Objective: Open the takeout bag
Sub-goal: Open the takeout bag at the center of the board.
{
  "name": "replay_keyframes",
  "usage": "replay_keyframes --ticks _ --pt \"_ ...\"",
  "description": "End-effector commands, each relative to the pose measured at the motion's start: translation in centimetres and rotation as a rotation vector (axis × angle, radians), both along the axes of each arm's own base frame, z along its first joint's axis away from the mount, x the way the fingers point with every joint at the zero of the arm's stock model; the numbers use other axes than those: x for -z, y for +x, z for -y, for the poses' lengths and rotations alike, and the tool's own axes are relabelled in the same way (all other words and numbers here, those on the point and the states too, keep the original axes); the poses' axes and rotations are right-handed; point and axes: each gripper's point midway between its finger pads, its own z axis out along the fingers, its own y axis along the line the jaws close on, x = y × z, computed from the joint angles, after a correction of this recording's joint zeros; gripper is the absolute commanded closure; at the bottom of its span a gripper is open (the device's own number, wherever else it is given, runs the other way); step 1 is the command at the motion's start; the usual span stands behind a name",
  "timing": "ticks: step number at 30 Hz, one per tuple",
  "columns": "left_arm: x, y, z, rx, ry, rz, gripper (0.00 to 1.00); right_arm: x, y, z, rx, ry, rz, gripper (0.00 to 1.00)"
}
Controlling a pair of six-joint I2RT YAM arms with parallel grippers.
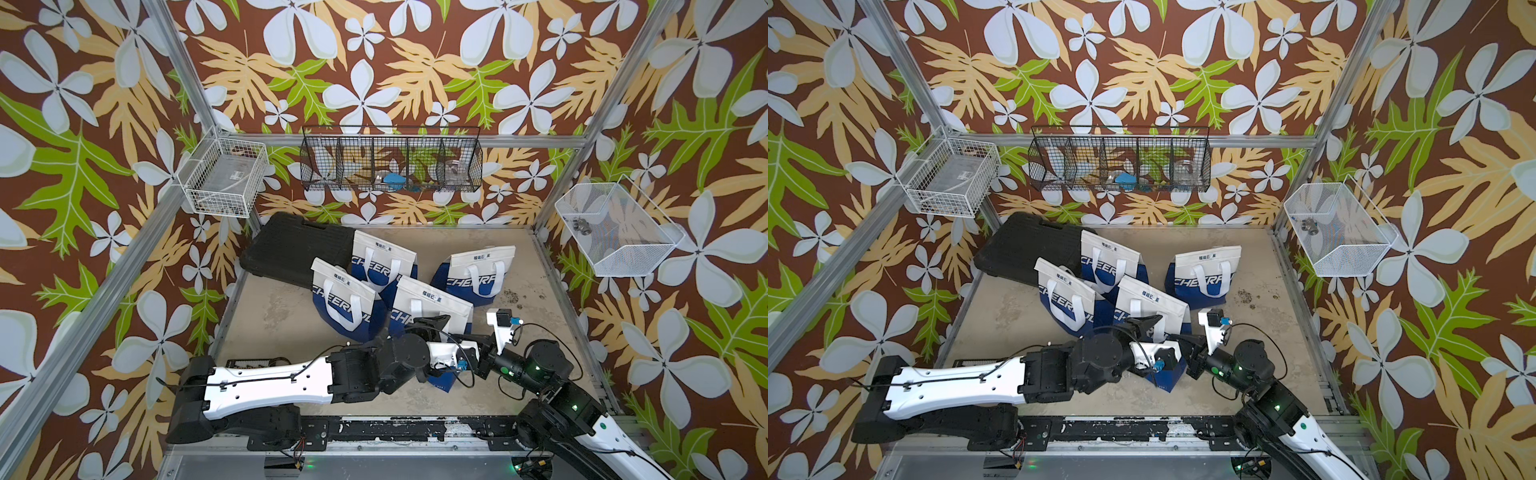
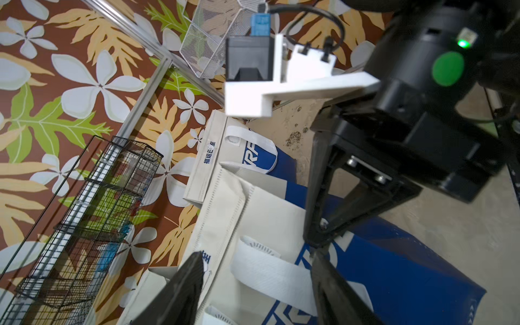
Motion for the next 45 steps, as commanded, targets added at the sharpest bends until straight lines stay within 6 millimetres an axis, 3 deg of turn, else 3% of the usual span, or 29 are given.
replay_keyframes --ticks 1,5,9,18,23,27,30,32,33,36,39,43,45 --pt "-2.3 0.8 0.7 -0.067 -0.177 -0.05 0.33 -0.3 0.0 -0.2 -0.005 0.014 0.01 1.0" --pt "-1.8 1.2 2.0 -0.074 -0.19 -0.044 0.35 -0.2 -0.1 -0.2 -0.014 0.011 0.009 1.0" --pt "-0.8 1.5 2.9 -0.074 -0.162 -0.034 0.43 -0.3 -0.1 -0.2 -0.011 0.012 0.012 1.0" --pt "-1.1 3.1 2.9 -0.125 -0.196 -0.028 0.58 0.0 -0.4 -0.2 -0.028 0.008 0.011 1.0" --pt "-0.2 3.2 3.4 -0.119 -0.172 -0.03 0.7 -0.1 -0.5 -0.1 -0.023 0.009 0.016 1.0" --pt "0.5 3.0 3.8 -0.102 -0.164 -0.045 0.74 0.0 -0.5 0.0 -0.022 0.001 0.013 1.0" --pt "0.6 3.5 3.6 -0.123 -0.17 -0.048 0.85 0.0 -0.6 0.0 -0.022 -0.001 0.017 1.0" --pt "0.3 4.1 3.4 -0.144 -0.186 -0.05 0.99 0.1 -0.6 0.0 -0.023 -0.004 0.016 1.0" --pt "0.1 4.4 3.3 -0.153 -0.191 -0.042 1.0 0.2 -0.6 0.1 -0.02 -0.006 0.014 1.0" --pt "-0.3 4.5 3.0 -0.148 -0.175 -0.009 1.0 0.7 -0.2 0.8 0.029 -0.023 0.001 1.0" --pt "-2.7 5.4 1.0 -0.193 -0.198 0.028 1.0 2.2 1.4 3.0 0.183 -0.106 -0.044 1.0" --pt "-4.7 5.5 -0.7 -0.162 -0.139 0.019 1.0 4.8 3.1 4.5 0.32 -0.186 -0.16 1.0" --pt "-5.4 5.0 -1.1 -0.142 -0.106 0.002 1.0 4.9 3.4 4.5 0.333 -0.201 -0.178 1.0"
